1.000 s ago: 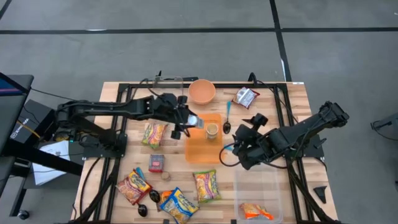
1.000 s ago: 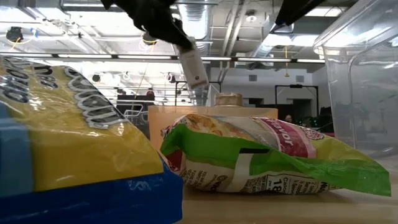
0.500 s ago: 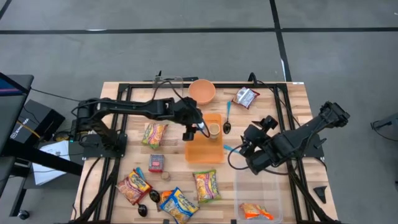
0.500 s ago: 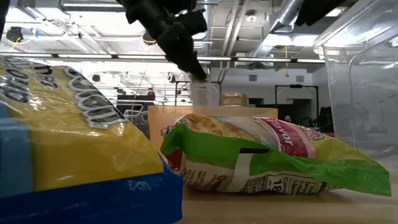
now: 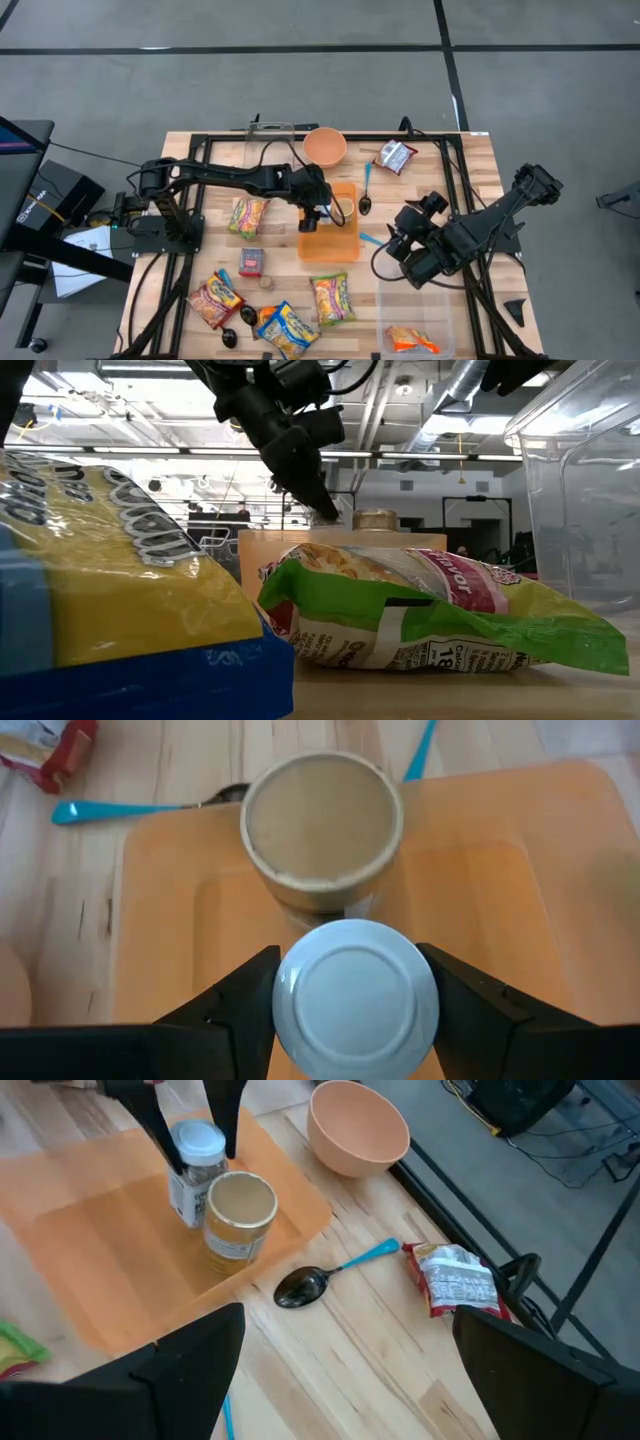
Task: Pick & Place Food Item
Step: Put the white seasoning bottle into the orange bin, then put the green noodle pack into the transparent container
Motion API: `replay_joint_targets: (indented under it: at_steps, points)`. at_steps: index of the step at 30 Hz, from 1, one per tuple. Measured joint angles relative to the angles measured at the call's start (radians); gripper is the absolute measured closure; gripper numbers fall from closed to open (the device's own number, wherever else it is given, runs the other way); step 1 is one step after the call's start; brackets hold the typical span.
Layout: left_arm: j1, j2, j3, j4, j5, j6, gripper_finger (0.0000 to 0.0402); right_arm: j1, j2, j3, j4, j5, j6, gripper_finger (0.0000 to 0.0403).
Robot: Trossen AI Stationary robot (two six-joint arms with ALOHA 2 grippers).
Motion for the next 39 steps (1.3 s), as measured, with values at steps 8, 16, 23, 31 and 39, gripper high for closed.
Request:
replay_joint_targets:
  at_steps: [8, 16, 23, 31, 39]
  points:
    - [0.000, 0.032, 0.000, 0.010, 0.001, -0.004, 0.0204, -0.001, 0.000, 0.000, 0.006, 0.005, -0.005, 0.0049]
    - [0.001, 0.041, 0.000, 0.024, 0.003, 0.011, 0.0204, 0.000, 0.000, -0.001, 0.019, 0.006, -0.009, 0.0049]
    - [0.004, 0.042, 0.000, 0.032, 0.003, 0.018, 0.0164, 0.005, 0.000, -0.001, 0.022, 0.005, -0.010, 0.0049]
    - [0.010, 0.042, 0.000, 0.093, -0.001, 0.026, 0.0050, 0.019, 0.000, -0.001, 0.026, 0.005, -0.010, 0.0049]
    - [0.024, -0.057, -0.001, 0.060, 0.000, 0.076, 0.0034, 0.026, 0.000, -0.001, 0.032, 0.017, -0.008, 0.0049]
